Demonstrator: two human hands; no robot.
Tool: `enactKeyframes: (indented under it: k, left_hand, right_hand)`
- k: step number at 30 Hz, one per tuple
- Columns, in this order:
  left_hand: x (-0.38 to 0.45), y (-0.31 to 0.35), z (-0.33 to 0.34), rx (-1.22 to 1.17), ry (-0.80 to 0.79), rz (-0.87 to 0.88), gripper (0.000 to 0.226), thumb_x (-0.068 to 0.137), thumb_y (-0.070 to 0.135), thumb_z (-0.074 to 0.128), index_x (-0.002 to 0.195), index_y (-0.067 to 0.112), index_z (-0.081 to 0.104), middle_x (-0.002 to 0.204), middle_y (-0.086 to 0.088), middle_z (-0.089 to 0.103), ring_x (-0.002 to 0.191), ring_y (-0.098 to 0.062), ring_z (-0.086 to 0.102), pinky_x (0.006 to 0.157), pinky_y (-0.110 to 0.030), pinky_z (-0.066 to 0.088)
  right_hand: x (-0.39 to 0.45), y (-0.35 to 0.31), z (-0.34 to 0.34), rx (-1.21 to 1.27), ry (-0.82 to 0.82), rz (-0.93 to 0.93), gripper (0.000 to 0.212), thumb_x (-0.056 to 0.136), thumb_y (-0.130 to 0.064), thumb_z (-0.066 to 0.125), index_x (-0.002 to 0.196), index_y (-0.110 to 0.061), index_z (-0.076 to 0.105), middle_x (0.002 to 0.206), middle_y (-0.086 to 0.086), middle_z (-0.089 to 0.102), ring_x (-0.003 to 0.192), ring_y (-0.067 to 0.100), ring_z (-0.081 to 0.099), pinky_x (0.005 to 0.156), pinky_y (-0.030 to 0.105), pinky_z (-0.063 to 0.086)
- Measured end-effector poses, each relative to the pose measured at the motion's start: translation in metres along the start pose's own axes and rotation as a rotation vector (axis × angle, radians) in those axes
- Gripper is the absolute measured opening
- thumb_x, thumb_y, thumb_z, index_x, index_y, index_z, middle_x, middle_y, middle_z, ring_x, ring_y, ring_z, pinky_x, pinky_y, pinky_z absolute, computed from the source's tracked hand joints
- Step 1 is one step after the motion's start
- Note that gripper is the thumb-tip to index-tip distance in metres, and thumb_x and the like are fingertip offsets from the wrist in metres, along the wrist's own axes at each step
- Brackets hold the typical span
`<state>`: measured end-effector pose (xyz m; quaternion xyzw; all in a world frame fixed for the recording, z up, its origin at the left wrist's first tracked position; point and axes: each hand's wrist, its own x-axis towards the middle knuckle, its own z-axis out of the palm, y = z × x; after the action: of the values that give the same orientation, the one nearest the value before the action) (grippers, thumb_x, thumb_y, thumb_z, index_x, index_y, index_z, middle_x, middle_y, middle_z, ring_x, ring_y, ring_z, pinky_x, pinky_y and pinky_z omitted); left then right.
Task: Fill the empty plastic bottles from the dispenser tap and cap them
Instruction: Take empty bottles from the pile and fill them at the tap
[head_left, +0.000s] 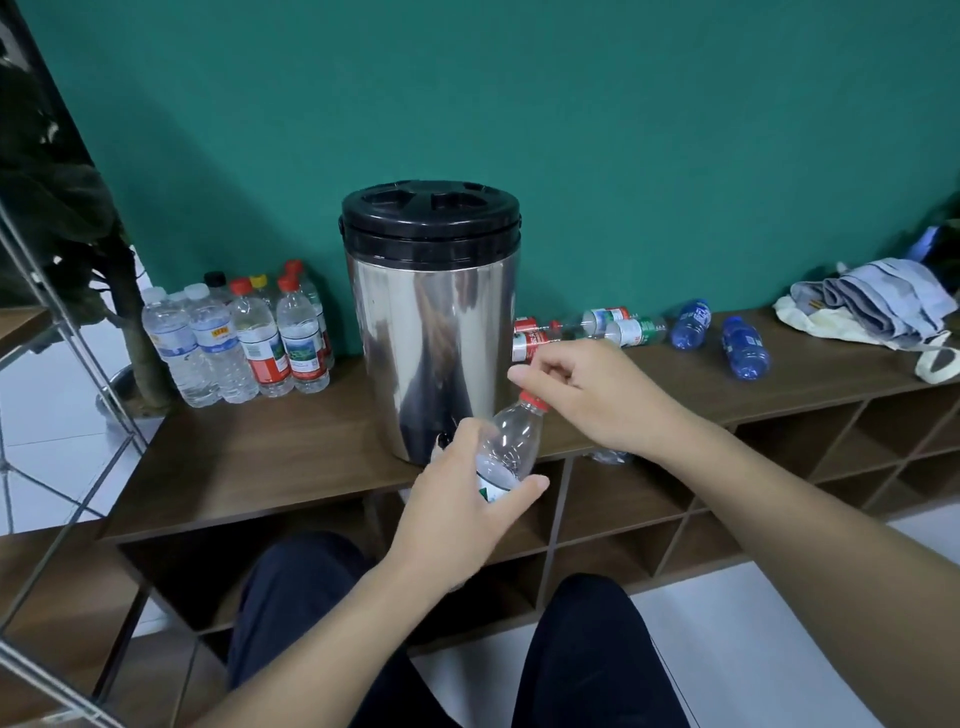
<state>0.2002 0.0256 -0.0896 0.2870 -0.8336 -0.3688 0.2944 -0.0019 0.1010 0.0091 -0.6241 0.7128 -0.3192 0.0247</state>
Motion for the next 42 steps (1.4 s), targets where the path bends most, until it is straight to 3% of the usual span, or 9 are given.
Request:
enactKeyframes:
  k: [6, 11, 14, 17, 21, 26, 32, 38, 42]
  left_hand:
    - [0.001, -0.029, 0.009, -0.206, -0.174, -0.055, 0.045, 0.093, 0.060, 0.085, 0.125, 0.042, 0.058, 0.108, 0.016, 0.075, 0.103, -0.007, 0.071, 0.095, -0.035, 0.057]
    - [0.002, -0.060, 0.021, -0.296, -0.235, -0.089, 0.043, 0.095, 0.044, 0.086, 0.129, 0.040, 0.059, 0.109, 0.009, 0.074, 0.099, -0.012, 0.073, 0.093, -0.036, 0.057]
    - [0.002, -0.080, 0.029, -0.250, -0.292, -0.070, 0.041, 0.097, 0.029, 0.082, 0.130, 0.033, 0.058, 0.111, 0.008, 0.072, 0.106, -0.016, 0.070, 0.102, -0.041, 0.056]
    - [0.002, -0.100, 0.031, -0.282, -0.351, -0.114, 0.042, 0.096, 0.021, 0.084, 0.130, 0.028, 0.059, 0.112, 0.004, 0.072, 0.104, -0.021, 0.072, 0.100, -0.041, 0.056]
    - [-0.003, -0.124, 0.032, -0.362, -0.400, -0.181, 0.045, 0.096, 0.016, 0.087, 0.131, 0.021, 0.059, 0.109, -0.007, 0.073, 0.094, -0.015, 0.071, 0.088, -0.031, 0.059]
    - [-0.004, -0.156, 0.034, -0.349, -0.381, -0.232, 0.053, 0.091, 0.018, 0.092, 0.131, 0.019, 0.057, 0.110, -0.009, 0.074, 0.094, -0.019, 0.072, 0.090, -0.046, 0.061]
    - [-0.002, -0.174, 0.040, -0.285, -0.338, -0.296, 0.056, 0.082, 0.023, 0.093, 0.124, 0.029, 0.057, 0.110, 0.000, 0.075, 0.100, -0.026, 0.077, 0.095, -0.058, 0.065]
    - [-0.001, -0.176, 0.045, -0.334, -0.308, -0.331, 0.058, 0.081, 0.030, 0.092, 0.128, 0.029, 0.057, 0.118, 0.005, 0.078, 0.107, -0.020, 0.078, 0.103, -0.055, 0.063]
    - [0.000, -0.175, 0.044, -0.344, -0.240, -0.316, 0.060, 0.079, 0.033, 0.092, 0.126, 0.027, 0.056, 0.119, 0.007, 0.079, 0.109, -0.021, 0.077, 0.105, -0.055, 0.061]
  right_hand:
    - [-0.009, 0.011, 0.005, 0.102, -0.219, -0.035, 0.010, 0.111, -0.028, 0.065, 0.108, -0.024, 0.073, 0.094, -0.011, 0.077, 0.083, 0.007, 0.069, 0.076, 0.022, 0.051]
    - [-0.010, 0.042, 0.030, 0.243, -0.169, 0.057, 0.021, 0.108, -0.024, 0.071, 0.129, -0.026, 0.072, 0.116, -0.012, 0.074, 0.109, 0.010, 0.070, 0.095, 0.025, 0.058]
    - [-0.003, 0.073, 0.068, 0.115, -0.005, 0.226, 0.020, 0.102, -0.027, 0.079, 0.122, -0.025, 0.074, 0.110, -0.011, 0.074, 0.099, 0.006, 0.070, 0.097, 0.033, 0.060]
    - [0.007, 0.101, 0.111, -0.051, -0.005, 0.340, 0.022, 0.100, -0.026, 0.082, 0.120, -0.022, 0.073, 0.106, -0.007, 0.073, 0.094, 0.012, 0.071, 0.096, 0.041, 0.061]
    - [0.020, 0.125, 0.146, -0.176, 0.009, 0.376, 0.025, 0.101, -0.026, 0.079, 0.125, -0.025, 0.071, 0.116, -0.001, 0.075, 0.102, 0.021, 0.071, 0.093, 0.040, 0.060]
    - [0.027, 0.137, 0.169, -0.223, 0.044, 0.367, 0.027, 0.102, -0.018, 0.078, 0.128, -0.020, 0.072, 0.121, 0.003, 0.073, 0.106, 0.024, 0.070, 0.091, 0.041, 0.059]
    - [0.022, 0.138, 0.174, -0.170, 0.128, 0.333, 0.032, 0.099, -0.014, 0.080, 0.130, -0.015, 0.074, 0.126, 0.004, 0.068, 0.093, 0.019, 0.069, 0.092, 0.038, 0.059]
    - [0.013, 0.093, 0.160, 0.053, 0.224, 0.268, 0.002, 0.107, -0.026, 0.069, 0.106, -0.026, 0.071, 0.087, -0.015, 0.066, 0.085, 0.002, 0.064, 0.077, 0.012, 0.047]
    - [0.003, 0.056, 0.152, 0.238, 0.195, 0.198, 0.019, 0.113, -0.034, 0.059, 0.099, -0.025, 0.068, 0.081, -0.007, 0.069, 0.082, 0.011, 0.068, 0.075, 0.029, 0.053]
